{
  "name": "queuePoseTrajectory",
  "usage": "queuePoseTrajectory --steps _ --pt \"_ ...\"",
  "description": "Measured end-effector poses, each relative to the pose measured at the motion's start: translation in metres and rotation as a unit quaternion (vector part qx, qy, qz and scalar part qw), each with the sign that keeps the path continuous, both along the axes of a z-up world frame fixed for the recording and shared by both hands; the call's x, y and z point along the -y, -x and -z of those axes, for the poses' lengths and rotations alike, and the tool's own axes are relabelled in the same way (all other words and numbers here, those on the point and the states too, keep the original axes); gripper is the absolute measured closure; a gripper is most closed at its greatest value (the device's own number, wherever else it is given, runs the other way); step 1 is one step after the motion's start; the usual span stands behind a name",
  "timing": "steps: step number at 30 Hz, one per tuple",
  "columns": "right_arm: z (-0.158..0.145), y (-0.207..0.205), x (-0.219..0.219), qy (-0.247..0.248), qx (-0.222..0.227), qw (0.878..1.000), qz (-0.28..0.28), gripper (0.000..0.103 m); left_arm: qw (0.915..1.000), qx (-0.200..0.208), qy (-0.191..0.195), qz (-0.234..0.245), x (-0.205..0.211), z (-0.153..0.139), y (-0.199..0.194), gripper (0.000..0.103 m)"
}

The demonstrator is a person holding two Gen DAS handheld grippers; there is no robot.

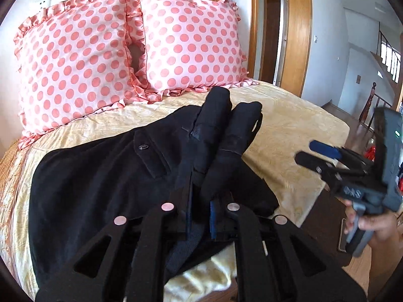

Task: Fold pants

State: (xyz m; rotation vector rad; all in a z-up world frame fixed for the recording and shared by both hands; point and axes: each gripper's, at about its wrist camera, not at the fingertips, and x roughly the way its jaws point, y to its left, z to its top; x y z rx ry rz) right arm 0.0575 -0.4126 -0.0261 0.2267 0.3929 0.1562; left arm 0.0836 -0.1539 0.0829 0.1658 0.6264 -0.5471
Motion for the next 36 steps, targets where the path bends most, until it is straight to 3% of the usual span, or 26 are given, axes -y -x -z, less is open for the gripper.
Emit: queuePoseTrajectory --steps 4,7,10,11,12,14,17,20,24,27,30,31,34,36 --pt "-0.003 -0.004 -0.006 0.004 0.004 1.000 0.000 0.030 0.9996 -0.003 -0.023 0.014 0.007 0.016 0.019 0.093" --pt "-0.012 -0.004 -0.011 0.003 0.017 1.000 -0.003 0.030 0.9995 -0.010 -0.020 0.020 0.010 0.025 0.028 0.083" --pt "-0.029 0.000 -0.018 0.014 0.047 0.999 -0.005 0.030 0.9990 -0.006 0.005 0.045 0.008 0.022 0.041 0.045" --pt "-0.035 0.001 -0.020 0.018 0.056 0.998 -0.007 0.030 0.9985 0.000 0.015 0.052 0.005 0.018 0.048 0.027" --pt "-0.040 0.002 -0.022 0.022 0.064 0.998 -0.008 0.030 0.9982 0.008 0.023 0.055 0.001 0.013 0.054 0.020" --pt "-0.050 0.002 -0.028 0.023 0.079 0.996 -0.018 0.030 0.9967 0.033 0.041 0.062 -0.015 -0.001 0.068 0.017" --pt "-0.064 -0.002 -0.050 0.021 0.103 0.993 -0.062 0.030 0.9958 0.065 0.064 -0.002 -0.052 -0.018 0.064 0.006" --pt "-0.072 -0.011 -0.088 0.037 0.107 0.985 -0.129 0.030 0.9923 0.047 0.074 -0.087 -0.087 -0.017 0.038 0.005" --pt "-0.067 -0.034 -0.134 0.066 0.070 0.979 -0.179 0.030 0.9869 -0.019 0.101 -0.125 -0.114 -0.001 0.005 0.005" --pt "-0.050 -0.051 -0.152 0.085 0.004 0.980 -0.182 0.030 0.9844 -0.044 0.075 -0.153 -0.119 0.015 -0.007 0.005" --pt "-0.015 -0.063 -0.166 0.140 -0.080 0.970 -0.181 0.030 0.9764 -0.112 0.070 -0.170 -0.131 0.044 -0.019 0.007" --pt "-0.010 -0.057 -0.168 0.158 -0.061 0.969 -0.181 0.030 0.9791 -0.092 0.070 -0.168 -0.133 0.044 -0.017 0.007" --pt "-0.011 -0.052 -0.167 0.158 -0.063 0.969 -0.179 0.030 0.9839 -0.069 0.025 -0.163 -0.125 0.048 -0.008 0.007" --pt "-0.023 -0.052 -0.155 0.122 -0.059 0.973 -0.186 0.030 0.9850 -0.061 0.016 -0.161 -0.123 0.050 -0.005 0.005"
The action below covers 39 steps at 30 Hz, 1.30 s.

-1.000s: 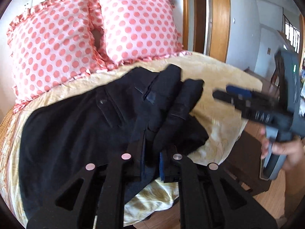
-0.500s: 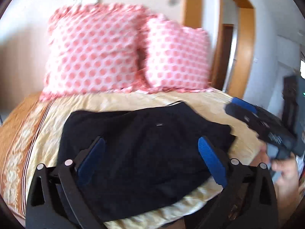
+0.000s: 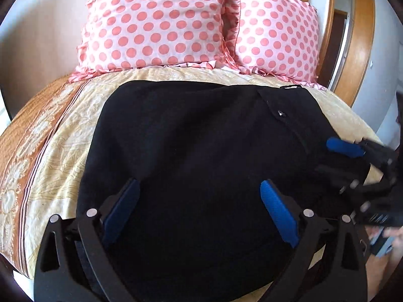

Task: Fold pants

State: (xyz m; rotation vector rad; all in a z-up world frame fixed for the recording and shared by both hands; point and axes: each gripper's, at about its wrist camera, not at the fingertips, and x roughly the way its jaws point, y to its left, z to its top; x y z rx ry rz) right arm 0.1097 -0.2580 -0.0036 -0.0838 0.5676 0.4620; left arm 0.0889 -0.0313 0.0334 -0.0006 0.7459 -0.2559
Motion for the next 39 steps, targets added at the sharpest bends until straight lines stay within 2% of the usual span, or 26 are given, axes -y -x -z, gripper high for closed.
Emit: queuePoseTrajectory --steps 3,4,8,10,12,16,17,20,24,26,28,29,30,32,36,39 --pt "-0.026 -0.009 0.048 -0.110 -0.012 0.993 0.034 0.030 0.9997 0.004 0.021 0.012 -0.007 0.001 0.000 0.002" --pt "-0.029 -0.017 0.060 -0.133 -0.025 0.990 0.042 0.029 0.9995 0.004 0.029 0.013 -0.009 0.001 -0.003 0.002" --pt "-0.021 -0.061 0.105 -0.219 -0.128 0.965 0.070 0.029 0.9989 0.005 0.044 0.015 -0.013 0.000 -0.005 0.002" --pt "-0.011 -0.078 0.115 -0.249 -0.170 0.951 0.066 0.029 0.9989 0.005 0.042 0.018 -0.010 0.000 -0.006 0.002" --pt "-0.002 -0.088 0.117 -0.258 -0.198 0.943 0.068 0.029 0.9990 0.006 0.039 0.019 -0.010 0.000 -0.006 0.002" --pt "0.010 -0.096 0.107 -0.258 -0.222 0.939 0.053 0.030 0.9991 0.007 0.038 0.020 -0.010 0.001 -0.004 0.002" --pt "0.012 -0.098 0.105 -0.259 -0.225 0.938 0.045 0.030 0.9991 0.007 0.037 0.020 -0.010 0.001 -0.005 0.002" --pt "0.010 -0.093 0.100 -0.238 -0.207 0.948 0.034 0.030 0.9992 0.008 0.033 0.021 -0.009 0.001 -0.005 0.002" --pt "0.012 -0.096 0.102 -0.238 -0.212 0.947 0.043 0.031 0.9994 0.010 0.026 0.018 -0.008 0.001 -0.005 0.002" --pt "0.011 -0.097 0.099 -0.227 -0.208 0.950 0.045 0.031 0.9994 0.010 0.027 0.018 -0.008 0.001 -0.005 0.002" --pt "0.011 -0.097 0.093 -0.212 -0.198 0.956 0.038 0.040 0.9994 0.010 0.028 0.018 -0.008 0.001 -0.005 0.002" --pt "0.010 -0.095 0.091 -0.206 -0.189 0.959 0.034 0.055 0.9994 0.011 0.028 0.018 -0.009 0.001 -0.005 0.002" --pt "0.009 -0.094 0.091 -0.208 -0.185 0.960 0.029 0.065 0.9994 0.012 0.027 0.018 -0.008 0.001 -0.005 0.002" --pt "0.006 -0.091 0.091 -0.216 -0.171 0.961 0.017 0.075 0.9994 0.013 0.027 0.018 -0.008 0.001 -0.005 0.002" --pt "-0.008 -0.076 0.077 -0.167 -0.118 0.979 0.003 0.082 0.9993 0.012 0.028 0.019 -0.010 0.001 -0.004 0.002" --pt "-0.018 -0.068 0.067 -0.145 -0.088 0.985 -0.018 0.083 0.9969 -0.002 0.076 0.020 -0.023 -0.009 -0.007 0.002"
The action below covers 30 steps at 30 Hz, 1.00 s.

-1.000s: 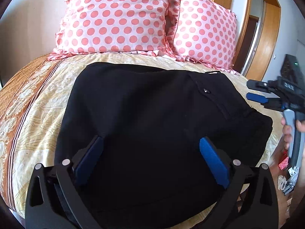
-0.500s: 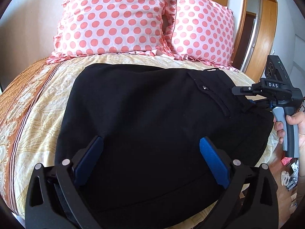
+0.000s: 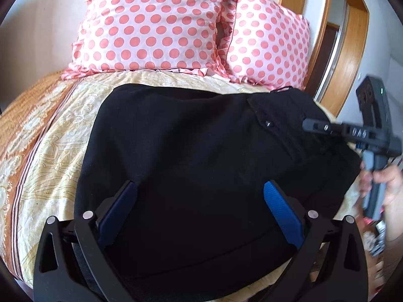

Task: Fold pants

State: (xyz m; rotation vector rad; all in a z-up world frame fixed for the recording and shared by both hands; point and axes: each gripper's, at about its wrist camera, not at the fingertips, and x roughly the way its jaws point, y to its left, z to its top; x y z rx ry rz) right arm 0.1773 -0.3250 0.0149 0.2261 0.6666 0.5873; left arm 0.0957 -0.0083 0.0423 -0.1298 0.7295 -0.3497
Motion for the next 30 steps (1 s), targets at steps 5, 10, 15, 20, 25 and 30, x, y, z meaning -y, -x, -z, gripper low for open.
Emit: queuePoseTrajectory --steps 5,10,15,20,25,30 --pt "0.008 -0.014 0.004 0.000 -0.035 0.999 0.014 0.083 0.9983 0.010 0.044 -0.037 -0.038 -0.028 -0.013 0.002" --pt "0.016 -0.028 0.016 -0.040 -0.083 0.996 0.010 0.079 0.9943 -0.068 0.072 -0.039 -0.066 -0.026 -0.060 0.005" --pt "0.025 -0.037 0.022 -0.055 -0.109 0.992 0.018 0.066 0.9853 -0.135 0.095 -0.041 -0.077 -0.007 -0.089 0.013" --pt "0.031 -0.044 0.026 -0.088 -0.118 0.989 0.006 0.065 0.9829 -0.157 0.094 -0.023 -0.072 0.002 -0.104 0.024" --pt "0.024 -0.033 0.019 -0.075 -0.073 0.994 -0.006 0.083 0.9860 -0.144 0.075 -0.039 -0.071 0.002 -0.107 0.081" --pt "0.014 -0.036 0.021 -0.100 -0.063 0.993 -0.008 0.086 0.9895 -0.115 0.077 -0.041 -0.072 -0.011 -0.105 0.097"
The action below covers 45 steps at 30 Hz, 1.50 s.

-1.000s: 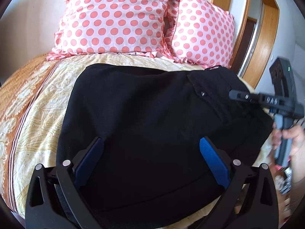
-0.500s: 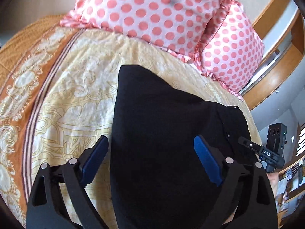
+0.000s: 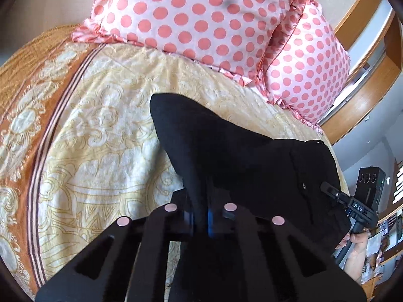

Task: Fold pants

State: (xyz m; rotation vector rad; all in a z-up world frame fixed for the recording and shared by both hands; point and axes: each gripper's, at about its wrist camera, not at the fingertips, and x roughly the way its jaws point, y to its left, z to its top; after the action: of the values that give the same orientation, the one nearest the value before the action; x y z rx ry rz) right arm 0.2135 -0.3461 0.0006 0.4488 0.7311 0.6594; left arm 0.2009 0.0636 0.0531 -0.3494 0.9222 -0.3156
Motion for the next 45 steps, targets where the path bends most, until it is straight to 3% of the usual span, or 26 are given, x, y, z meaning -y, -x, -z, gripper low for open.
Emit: queuePoseTrajectory --steps 7,15,17,18,21,23,26,28,30,32,36,38,42,43,45 --pt "-0.021 -0.026 0.001 -0.013 0.019 1.000 0.005 0.087 0.9987 0.046 -0.023 -0.001 0.015 -0.028 -0.022 0.099" --pt "-0.042 -0.101 0.004 -0.018 0.033 0.998 0.044 0.088 0.9934 0.096 -0.062 -0.017 0.040 -0.054 -0.099 0.099" --pt "-0.037 -0.122 0.004 -0.001 0.017 0.998 0.055 0.088 0.9927 0.081 -0.085 -0.026 0.043 -0.043 -0.124 0.099" --pt "-0.029 -0.133 0.002 0.015 -0.006 0.998 0.062 0.088 0.9940 0.055 -0.089 -0.032 0.041 -0.031 -0.139 0.099" --pt "-0.012 -0.142 0.000 0.045 -0.041 0.996 0.068 0.087 0.9953 0.005 -0.087 -0.044 0.033 -0.001 -0.155 0.098" --pt "-0.013 -0.140 -0.001 0.053 -0.034 0.995 0.071 0.085 0.9930 0.010 -0.110 -0.040 0.038 0.008 -0.155 0.096" --pt "-0.013 -0.137 -0.004 0.095 -0.036 0.991 0.089 0.065 0.9879 0.021 -0.149 -0.038 0.050 0.004 -0.153 0.088" --pt "-0.018 -0.128 -0.001 0.116 -0.033 0.987 0.110 0.054 0.9847 0.032 -0.166 -0.044 0.050 -0.006 -0.147 0.076" --pt "-0.033 -0.107 0.005 0.154 0.005 0.976 0.153 0.044 0.9775 0.072 -0.187 -0.065 0.047 -0.023 -0.127 0.056" --pt "-0.049 -0.087 0.005 0.180 0.052 0.967 0.173 0.043 0.9773 0.101 -0.177 -0.057 0.049 -0.038 -0.103 0.047" --pt "-0.063 -0.053 -0.029 0.199 0.100 0.970 0.096 0.043 0.9878 0.104 -0.116 0.009 0.072 -0.045 -0.060 0.032" --pt "-0.058 -0.048 -0.054 0.233 0.098 0.966 0.056 0.042 0.9898 0.086 -0.107 0.037 0.091 -0.034 -0.045 0.031" --pt "-0.030 -0.062 -0.081 0.315 0.044 0.948 0.026 0.040 0.9897 0.027 -0.128 0.059 0.113 0.004 -0.044 0.031" --pt "-0.029 -0.061 -0.082 0.314 0.048 0.948 0.026 0.040 0.9899 0.013 -0.129 0.057 0.114 0.014 -0.047 0.031" --pt "-0.028 -0.063 -0.078 0.305 0.038 0.951 0.024 0.040 0.9892 0.023 -0.135 0.053 0.113 0.021 -0.047 0.027"
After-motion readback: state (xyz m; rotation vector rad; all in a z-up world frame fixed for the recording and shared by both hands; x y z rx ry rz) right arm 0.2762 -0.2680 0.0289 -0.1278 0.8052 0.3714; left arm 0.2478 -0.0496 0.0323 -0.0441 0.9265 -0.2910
